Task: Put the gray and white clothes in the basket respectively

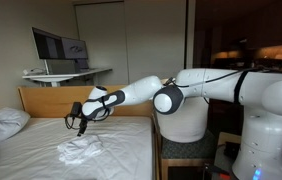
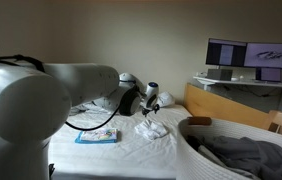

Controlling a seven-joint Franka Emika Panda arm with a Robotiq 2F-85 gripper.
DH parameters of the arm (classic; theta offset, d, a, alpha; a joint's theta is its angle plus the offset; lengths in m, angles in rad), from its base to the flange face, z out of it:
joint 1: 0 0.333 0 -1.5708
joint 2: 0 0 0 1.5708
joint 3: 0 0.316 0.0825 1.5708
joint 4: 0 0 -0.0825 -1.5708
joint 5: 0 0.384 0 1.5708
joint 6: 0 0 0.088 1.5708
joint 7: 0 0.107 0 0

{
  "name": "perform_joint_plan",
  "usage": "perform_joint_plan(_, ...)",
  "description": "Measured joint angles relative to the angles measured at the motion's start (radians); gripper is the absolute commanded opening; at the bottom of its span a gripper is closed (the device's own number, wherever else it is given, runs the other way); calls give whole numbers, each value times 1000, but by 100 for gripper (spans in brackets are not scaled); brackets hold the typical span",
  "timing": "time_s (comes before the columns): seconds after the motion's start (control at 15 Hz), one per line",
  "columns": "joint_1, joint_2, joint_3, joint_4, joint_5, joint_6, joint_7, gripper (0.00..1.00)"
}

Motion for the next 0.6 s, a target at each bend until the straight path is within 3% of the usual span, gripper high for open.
perform_joint_plan(0.6,12,4,34,-264,22,323,-239,100)
